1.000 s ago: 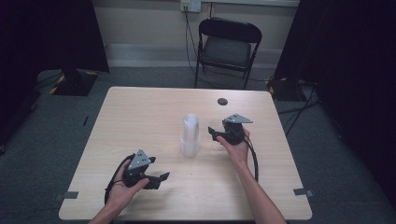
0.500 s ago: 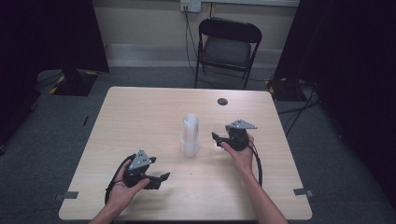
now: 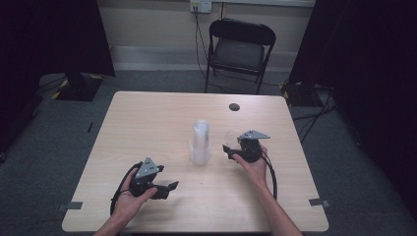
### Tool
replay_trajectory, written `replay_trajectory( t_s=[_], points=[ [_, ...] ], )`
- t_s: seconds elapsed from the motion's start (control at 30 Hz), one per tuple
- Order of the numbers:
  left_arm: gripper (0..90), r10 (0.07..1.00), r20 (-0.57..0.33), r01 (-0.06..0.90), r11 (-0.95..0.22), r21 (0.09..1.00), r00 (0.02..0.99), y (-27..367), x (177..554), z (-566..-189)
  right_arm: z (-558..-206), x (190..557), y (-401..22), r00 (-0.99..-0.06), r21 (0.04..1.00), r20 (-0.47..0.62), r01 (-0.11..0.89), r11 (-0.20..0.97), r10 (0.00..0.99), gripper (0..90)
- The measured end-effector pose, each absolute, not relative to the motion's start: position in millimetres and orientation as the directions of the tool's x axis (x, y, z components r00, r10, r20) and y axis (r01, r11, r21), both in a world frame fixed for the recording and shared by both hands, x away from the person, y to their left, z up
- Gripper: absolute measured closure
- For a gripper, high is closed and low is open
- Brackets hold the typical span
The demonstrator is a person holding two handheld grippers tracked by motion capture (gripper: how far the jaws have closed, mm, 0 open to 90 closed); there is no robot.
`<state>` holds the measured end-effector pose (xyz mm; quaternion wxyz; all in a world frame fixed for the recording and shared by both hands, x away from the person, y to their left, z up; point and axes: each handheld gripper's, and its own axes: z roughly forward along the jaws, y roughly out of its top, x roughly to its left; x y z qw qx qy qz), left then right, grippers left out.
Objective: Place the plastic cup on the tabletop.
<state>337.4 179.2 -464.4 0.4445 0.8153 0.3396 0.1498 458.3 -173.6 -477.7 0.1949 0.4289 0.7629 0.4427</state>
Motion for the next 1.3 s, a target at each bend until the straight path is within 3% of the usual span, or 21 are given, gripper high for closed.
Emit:
replay_trajectory(
  t_s=[0.5, 1.3],
  points=[
    [19.0, 0.719, -0.093, 0.456, -0.331, 0.826, 0.689, 187.7, 342.2, -464.5, -480.1, 453.7, -184.3, -0.55, 0.807, 0.148, 0.548, 0.221, 0.822, 16.1],
    [19.0, 0.762, -0.098, 0.498, -0.314, 0.809, 0.64, 191.4, 345.0, -461.7, -459.5, 396.3, -225.8, -0.531, 0.804, 0.181, 0.564, 0.185, 0.828, 18.2]
  ],
)
